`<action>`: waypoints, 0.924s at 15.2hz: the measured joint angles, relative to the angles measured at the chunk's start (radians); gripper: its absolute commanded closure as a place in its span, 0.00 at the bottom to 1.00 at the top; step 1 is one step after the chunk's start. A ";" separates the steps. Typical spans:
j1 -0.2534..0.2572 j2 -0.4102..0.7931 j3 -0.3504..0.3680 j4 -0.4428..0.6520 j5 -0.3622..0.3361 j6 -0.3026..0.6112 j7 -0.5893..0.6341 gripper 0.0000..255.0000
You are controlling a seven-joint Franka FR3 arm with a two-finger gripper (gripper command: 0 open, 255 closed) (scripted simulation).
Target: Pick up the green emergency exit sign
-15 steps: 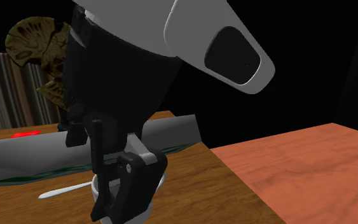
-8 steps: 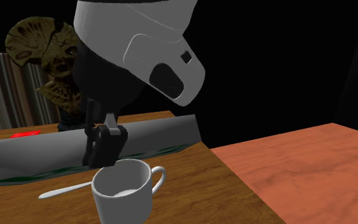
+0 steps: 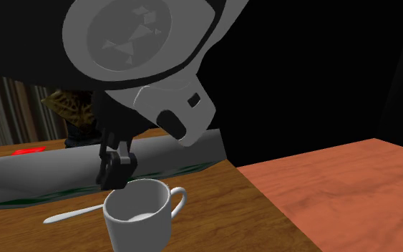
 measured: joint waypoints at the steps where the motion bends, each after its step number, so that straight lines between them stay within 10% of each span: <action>1: 0.004 0.006 -0.001 -0.008 0.014 0.011 -0.016 0.00; 2: 0.006 0.011 -0.002 -0.015 0.026 0.018 -0.031 0.00; 3: 0.007 0.012 -0.002 -0.017 0.029 0.021 -0.035 1.00; 14: 0.007 0.011 -0.002 -0.018 0.028 0.020 -0.033 1.00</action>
